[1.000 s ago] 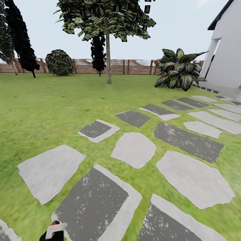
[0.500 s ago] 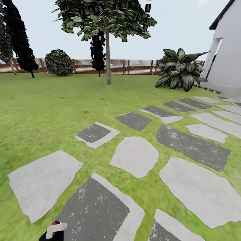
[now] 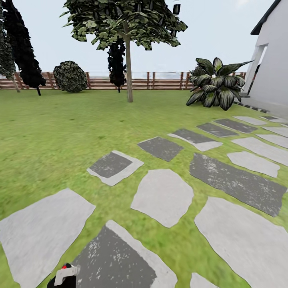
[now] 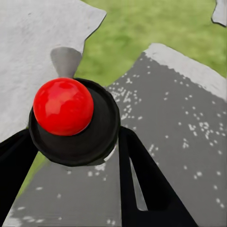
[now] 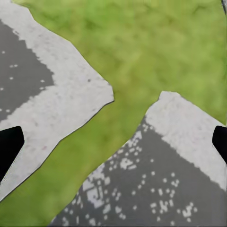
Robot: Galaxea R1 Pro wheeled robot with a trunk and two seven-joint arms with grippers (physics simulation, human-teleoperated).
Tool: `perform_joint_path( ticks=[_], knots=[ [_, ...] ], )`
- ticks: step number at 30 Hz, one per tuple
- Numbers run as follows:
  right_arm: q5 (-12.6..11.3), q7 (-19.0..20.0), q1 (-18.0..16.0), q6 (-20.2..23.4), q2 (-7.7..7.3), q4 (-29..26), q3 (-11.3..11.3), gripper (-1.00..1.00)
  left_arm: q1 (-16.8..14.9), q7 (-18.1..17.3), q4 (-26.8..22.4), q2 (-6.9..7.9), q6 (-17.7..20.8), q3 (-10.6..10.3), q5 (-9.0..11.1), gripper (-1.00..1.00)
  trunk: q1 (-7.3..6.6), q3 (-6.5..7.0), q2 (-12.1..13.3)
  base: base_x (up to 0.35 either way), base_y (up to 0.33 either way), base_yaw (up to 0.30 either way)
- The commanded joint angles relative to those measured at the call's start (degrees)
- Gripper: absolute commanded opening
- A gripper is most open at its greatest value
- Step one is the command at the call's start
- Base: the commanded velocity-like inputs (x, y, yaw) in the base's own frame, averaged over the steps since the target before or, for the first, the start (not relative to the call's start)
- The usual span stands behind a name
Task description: In the garden, pick up the pesticide atomizer on the floor and spray pesticide onto both trees until each tree trunk is fully covered.
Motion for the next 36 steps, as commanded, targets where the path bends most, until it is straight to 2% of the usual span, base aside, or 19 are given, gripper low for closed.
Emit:
perform_joint_path(
  ticks=[1, 36],
  knots=[
    [0.3, 0.2, 0.0, -0.2, 0.0, 0.0, -0.4, 1.0, 0.0, -0.3, 0.0, 0.0, -0.1, 0.0, 0.5, -1.0, 0.02, -0.05, 0.0, 0.339, 0.0, 0.0],
    [0.3, 0.2, 0.0, -0.2, 0.0, 0.0, -0.4, 1.0, 0.0, -0.3, 0.0, 0.0, -0.1, 0.0, 0.5, -1.0, 0.02, -0.05, 0.0, 0.339, 0.0, 0.0]
  ],
)
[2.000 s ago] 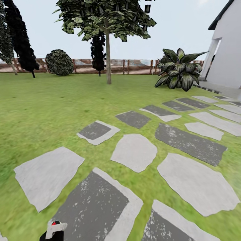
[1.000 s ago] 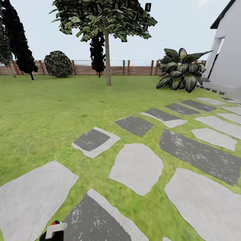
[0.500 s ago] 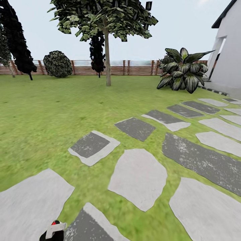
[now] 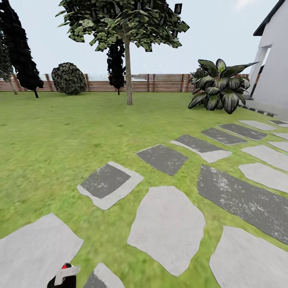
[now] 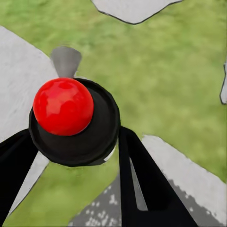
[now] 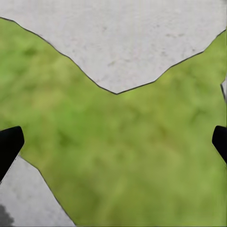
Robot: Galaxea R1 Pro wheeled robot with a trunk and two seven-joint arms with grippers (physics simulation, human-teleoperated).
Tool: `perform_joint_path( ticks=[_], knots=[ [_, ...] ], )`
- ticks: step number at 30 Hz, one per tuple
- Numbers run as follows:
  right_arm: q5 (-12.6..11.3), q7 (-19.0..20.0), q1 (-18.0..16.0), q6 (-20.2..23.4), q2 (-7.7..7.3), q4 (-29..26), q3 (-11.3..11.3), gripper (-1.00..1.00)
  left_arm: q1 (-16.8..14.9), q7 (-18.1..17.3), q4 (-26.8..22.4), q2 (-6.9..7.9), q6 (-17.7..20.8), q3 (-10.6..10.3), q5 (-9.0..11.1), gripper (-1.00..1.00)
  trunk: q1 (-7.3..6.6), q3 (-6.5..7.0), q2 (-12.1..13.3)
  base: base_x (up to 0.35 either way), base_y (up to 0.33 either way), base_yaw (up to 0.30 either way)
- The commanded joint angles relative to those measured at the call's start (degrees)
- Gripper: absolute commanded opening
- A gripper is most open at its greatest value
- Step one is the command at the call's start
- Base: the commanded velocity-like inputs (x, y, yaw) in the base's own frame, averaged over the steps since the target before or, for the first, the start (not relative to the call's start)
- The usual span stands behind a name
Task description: In the garden, pick up the pesticide atomizer on the floor and spray pesticide onto both trees until each tree trunk is fully covered.
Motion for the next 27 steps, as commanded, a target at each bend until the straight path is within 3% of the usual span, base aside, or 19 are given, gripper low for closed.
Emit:
perform_joint_path(
  ticks=[1, 27],
  knots=[
    [0.3, 0.2, 0.0, -0.2, 0.0, 0.0, -0.4, 1.0, 0.0, -0.3, 0.0, 0.0, -0.1, 0.0, 0.5, -1.0, 0.02, -0.05, 0.0, 0.339, 0.0, 0.0],
    [0.3, 0.2, 0.0, -0.2, 0.0, 0.0, -0.4, 1.0, 0.0, -0.3, 0.0, 0.0, -0.2, 0.0, 0.5, -1.0, 0.02, -0.05, 0.0, 0.339, 0.0, 0.0]
  ],
)
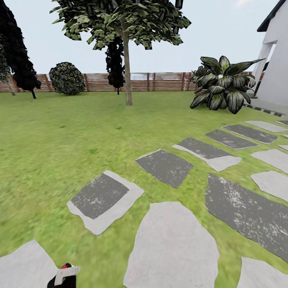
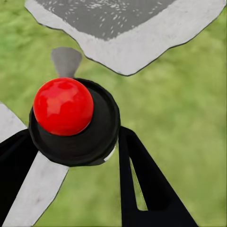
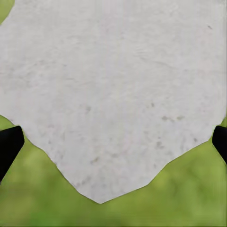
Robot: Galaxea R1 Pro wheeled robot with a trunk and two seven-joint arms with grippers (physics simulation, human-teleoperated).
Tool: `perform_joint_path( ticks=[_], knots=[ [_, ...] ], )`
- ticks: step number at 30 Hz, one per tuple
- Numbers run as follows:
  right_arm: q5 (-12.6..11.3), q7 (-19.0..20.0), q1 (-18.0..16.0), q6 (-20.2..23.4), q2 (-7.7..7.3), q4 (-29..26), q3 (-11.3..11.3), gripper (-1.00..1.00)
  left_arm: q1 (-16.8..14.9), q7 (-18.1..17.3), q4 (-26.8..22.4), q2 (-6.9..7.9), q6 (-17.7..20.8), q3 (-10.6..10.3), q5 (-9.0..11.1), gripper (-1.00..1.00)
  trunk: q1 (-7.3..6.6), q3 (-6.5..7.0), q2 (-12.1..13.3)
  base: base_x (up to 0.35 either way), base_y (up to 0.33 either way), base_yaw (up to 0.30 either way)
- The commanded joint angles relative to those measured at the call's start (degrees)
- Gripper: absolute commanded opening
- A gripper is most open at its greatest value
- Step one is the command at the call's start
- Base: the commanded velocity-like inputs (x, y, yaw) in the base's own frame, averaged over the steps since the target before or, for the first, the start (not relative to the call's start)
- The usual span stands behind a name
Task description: In the garden, pick up the pesticide atomizer on the floor and spray pesticide onto both trees until each tree trunk is fully covered.
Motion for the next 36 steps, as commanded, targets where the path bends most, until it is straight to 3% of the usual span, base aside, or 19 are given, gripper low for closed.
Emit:
perform_joint_path(
  ticks=[1, 36],
  knots=[
    [0.3, 0.2, 0.0, -0.2, 0.0, 0.0, -0.4, 1.0, 0.0, -0.3, 0.0, 0.0, -0.1, 0.0, 0.5, -1.0, 0.02, -0.05, 0.0, 0.34, 0.0, 0.0],
    [0.3, 0.2, 0.0, -0.2, 0.0, 0.0, -0.4, 1.0, 0.0, -0.3, 0.1, -0.09, -0.1, 0.0, 0.4, -1.0, 0.02, -0.05, 0.0, 0.339, 0.0, 0.0]
  ],
)
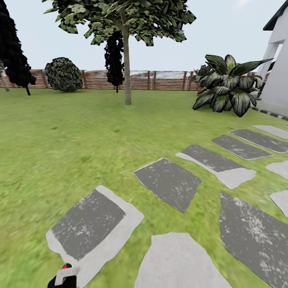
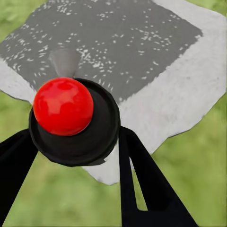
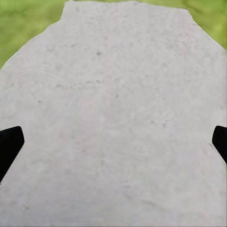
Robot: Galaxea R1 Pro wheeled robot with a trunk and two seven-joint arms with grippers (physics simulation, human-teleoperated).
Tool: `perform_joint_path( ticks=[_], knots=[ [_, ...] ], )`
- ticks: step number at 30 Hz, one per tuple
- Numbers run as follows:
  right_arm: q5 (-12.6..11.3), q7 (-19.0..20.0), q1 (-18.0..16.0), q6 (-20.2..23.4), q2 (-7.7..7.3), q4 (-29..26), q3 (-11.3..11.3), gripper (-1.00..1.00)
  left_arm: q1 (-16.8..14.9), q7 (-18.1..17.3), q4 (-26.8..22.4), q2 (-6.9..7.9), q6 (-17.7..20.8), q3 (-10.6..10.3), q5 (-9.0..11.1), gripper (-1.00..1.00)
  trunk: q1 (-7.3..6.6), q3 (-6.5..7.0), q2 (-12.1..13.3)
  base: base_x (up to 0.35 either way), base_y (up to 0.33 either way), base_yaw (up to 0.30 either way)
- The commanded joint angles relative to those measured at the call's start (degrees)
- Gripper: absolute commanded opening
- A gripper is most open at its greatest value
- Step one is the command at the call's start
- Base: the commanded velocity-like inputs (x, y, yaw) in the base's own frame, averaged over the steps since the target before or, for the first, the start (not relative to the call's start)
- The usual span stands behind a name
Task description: In the garden, pick up the pesticide atomizer on the floor and spray pesticide onto both trees until each tree trunk is fully covered.
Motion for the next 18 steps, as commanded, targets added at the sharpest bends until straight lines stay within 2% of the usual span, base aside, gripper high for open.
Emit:
perform_joint_path(
  ticks=[1, 18],
  knots=[
    [0.3, 0.2, 0.0, -0.2, 0.0, 0.0, -0.4, 1.0, 0.0, -0.3, 0.0, 0.0, -0.1, 0.0, 0.5, -1.0, 0.02, -0.05, 0.0, 0.339, 0.0, 0.0],
    [0.3, 0.2, 0.0, -0.2, 0.0, 0.0, -0.4, 1.0, 0.0, -0.2, 0.0, 0.07, -0.1, 0.1, 0.6, -1.0, 0.02, -0.05, 0.0, 0.339, 0.0, 0.0]
  ],
)
